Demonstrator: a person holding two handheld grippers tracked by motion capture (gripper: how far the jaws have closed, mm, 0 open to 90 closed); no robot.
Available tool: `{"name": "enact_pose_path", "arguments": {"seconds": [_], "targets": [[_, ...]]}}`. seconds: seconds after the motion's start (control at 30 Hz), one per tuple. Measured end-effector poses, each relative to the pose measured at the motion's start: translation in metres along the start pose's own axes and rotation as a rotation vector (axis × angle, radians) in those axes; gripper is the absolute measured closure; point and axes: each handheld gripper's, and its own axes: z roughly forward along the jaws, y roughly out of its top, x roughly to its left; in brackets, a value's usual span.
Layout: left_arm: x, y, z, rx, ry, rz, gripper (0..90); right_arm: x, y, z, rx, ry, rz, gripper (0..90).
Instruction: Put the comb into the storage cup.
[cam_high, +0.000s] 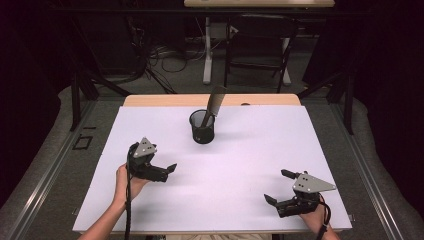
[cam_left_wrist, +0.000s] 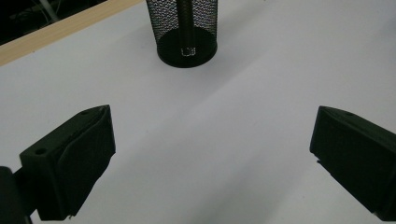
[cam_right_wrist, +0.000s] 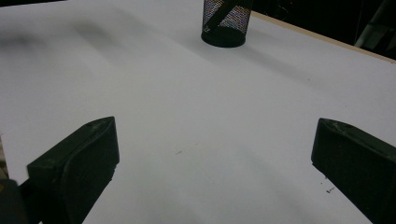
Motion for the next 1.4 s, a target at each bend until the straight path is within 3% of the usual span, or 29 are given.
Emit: {"name": "enact_pose_path", "arguments": {"seconds": [1.4], "targets": [[-0.025, -0.043, -0.033, -0.088, -0.002, -0.045, 0.0, 0.000, 0.000, 0.000, 0.005, -0.002, 0.002, 0.0]]}}
